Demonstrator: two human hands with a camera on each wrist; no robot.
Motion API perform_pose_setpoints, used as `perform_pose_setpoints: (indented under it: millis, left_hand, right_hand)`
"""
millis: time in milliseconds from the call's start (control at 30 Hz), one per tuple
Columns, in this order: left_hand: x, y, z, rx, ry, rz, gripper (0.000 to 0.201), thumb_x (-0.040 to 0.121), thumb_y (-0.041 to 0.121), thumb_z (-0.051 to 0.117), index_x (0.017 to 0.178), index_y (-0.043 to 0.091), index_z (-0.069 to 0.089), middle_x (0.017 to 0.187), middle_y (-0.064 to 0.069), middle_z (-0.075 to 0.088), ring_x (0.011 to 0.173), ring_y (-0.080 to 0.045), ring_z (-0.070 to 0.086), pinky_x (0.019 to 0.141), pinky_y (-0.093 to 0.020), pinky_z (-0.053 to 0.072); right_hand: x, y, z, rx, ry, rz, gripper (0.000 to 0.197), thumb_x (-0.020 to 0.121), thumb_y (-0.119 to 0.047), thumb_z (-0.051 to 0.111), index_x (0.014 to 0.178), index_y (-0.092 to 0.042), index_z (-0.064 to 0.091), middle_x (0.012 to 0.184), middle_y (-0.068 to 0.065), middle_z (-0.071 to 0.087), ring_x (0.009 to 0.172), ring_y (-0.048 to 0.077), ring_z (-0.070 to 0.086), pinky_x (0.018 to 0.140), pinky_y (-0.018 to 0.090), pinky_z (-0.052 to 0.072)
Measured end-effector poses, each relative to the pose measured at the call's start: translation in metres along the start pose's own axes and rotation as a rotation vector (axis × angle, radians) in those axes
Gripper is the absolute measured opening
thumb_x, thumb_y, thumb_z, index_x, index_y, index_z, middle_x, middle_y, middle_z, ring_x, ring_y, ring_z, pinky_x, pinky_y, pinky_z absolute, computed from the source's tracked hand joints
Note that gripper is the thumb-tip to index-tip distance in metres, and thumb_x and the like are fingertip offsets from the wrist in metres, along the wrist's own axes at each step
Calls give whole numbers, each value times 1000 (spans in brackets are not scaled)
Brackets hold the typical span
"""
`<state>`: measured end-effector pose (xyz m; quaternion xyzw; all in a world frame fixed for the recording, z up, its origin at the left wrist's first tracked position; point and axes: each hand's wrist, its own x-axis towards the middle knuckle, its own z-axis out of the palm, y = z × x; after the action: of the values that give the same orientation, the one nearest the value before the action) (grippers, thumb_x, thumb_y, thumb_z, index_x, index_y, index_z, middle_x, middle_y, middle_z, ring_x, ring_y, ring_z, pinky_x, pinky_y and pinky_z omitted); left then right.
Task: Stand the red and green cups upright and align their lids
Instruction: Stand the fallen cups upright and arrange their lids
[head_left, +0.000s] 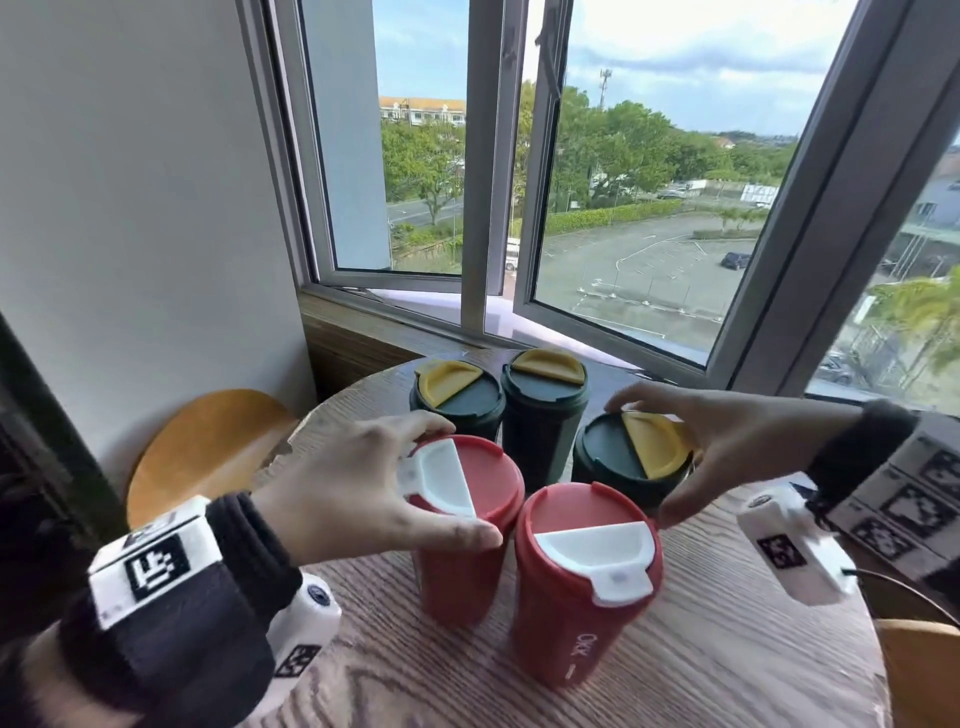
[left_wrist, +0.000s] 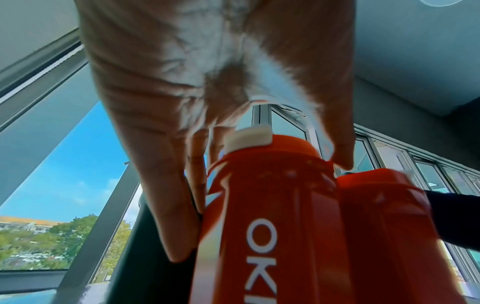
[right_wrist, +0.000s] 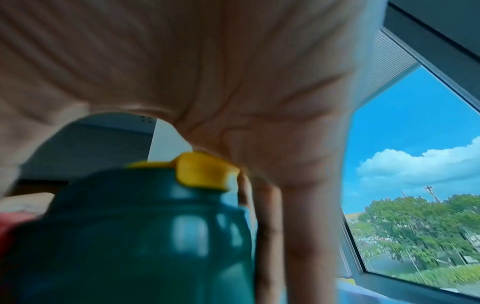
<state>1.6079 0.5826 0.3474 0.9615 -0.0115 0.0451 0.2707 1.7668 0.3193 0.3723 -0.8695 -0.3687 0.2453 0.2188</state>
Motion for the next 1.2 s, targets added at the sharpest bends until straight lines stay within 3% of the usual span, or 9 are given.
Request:
perform_pose_setpoints:
  millis: [167, 500, 600, 700, 767, 900, 1000, 1100, 1200]
  left_hand:
    - [-5, 6, 7, 36, 111, 43, 98, 42, 69, 75, 126, 26, 52, 118, 17, 59, 99, 7, 51, 75, 11, 30]
    - [-5, 10, 11, 59, 166, -22, 100, 42, 72, 72, 127, 24, 52, 121, 14, 59, 97, 6, 47, 67, 12, 28]
    - [-6, 10, 13, 69, 175, -20, 102, 43, 73, 71, 130, 24, 49, 125, 13, 57, 99, 7, 44, 66, 13, 26]
    - [-8, 8, 15, 72, 190, -13, 103, 43, 73, 71, 131, 25, 47, 128, 13, 55, 103, 9, 41, 69, 13, 23]
    - [-8, 8, 15, 65, 191, -5, 103, 42, 71, 73, 131, 24, 48, 127, 13, 56, 103, 8, 42, 71, 13, 23]
    - [-8, 7, 15, 51, 202, -13, 101, 39, 72, 73, 126, 24, 53, 119, 14, 59, 101, 5, 49, 71, 10, 29]
    - [-8, 7, 16, 35, 224, -21, 94, 39, 74, 72, 118, 26, 59, 110, 18, 63, 95, 6, 53, 71, 10, 30]
    - [-7, 10, 17, 30, 245, -26, 87, 40, 71, 74, 114, 27, 59, 102, 23, 57, 84, 11, 48, 69, 11, 29]
    - [-7, 12, 19, 51, 260, -34, 91, 40, 71, 74, 118, 26, 58, 100, 21, 52, 88, 6, 45, 69, 12, 28]
  right_hand:
    - [-1, 2, 11, 59, 122, -90, 88, 42, -52, 87, 119, -28, 53, 111, -3, 68, 104, 12, 64, 95, 42, 50]
    - [8, -1, 11, -91, 203, -77, 82, 56, -37, 86, 127, -30, 46, 106, -22, 60, 90, -17, 55, 74, 0, 38]
    - [7, 0, 11, -94, 174, -68, 98, 52, -48, 79, 138, -27, 37, 125, -20, 51, 104, -13, 51, 82, -4, 33]
    - [-3, 1, 10, -147, 211, -67, 105, 49, -58, 73, 142, -30, 33, 140, -17, 40, 124, 1, 41, 100, 14, 35]
    - [-15, 0, 11, -127, 285, -123, 92, 56, -58, 75, 137, -36, 37, 139, -19, 39, 123, 3, 44, 97, 23, 45]
    - [-41, -7, 24, -202, 456, -417, 63, 71, -50, 64, 130, -36, 48, 133, -20, 47, 122, -1, 47, 97, 22, 47]
    - [-51, -12, 41, -288, 418, -482, 66, 74, -64, 60, 131, -32, 50, 135, -18, 48, 124, 0, 46, 103, 35, 43]
    - [-51, -13, 56, -403, 367, -445, 91, 63, -78, 59, 140, -34, 38, 142, -21, 40, 133, -5, 34, 118, 47, 15]
    - [-46, -15, 67, -484, 373, -441, 102, 59, -81, 61, 143, -29, 35, 146, -19, 36, 137, -5, 26, 118, 49, -6]
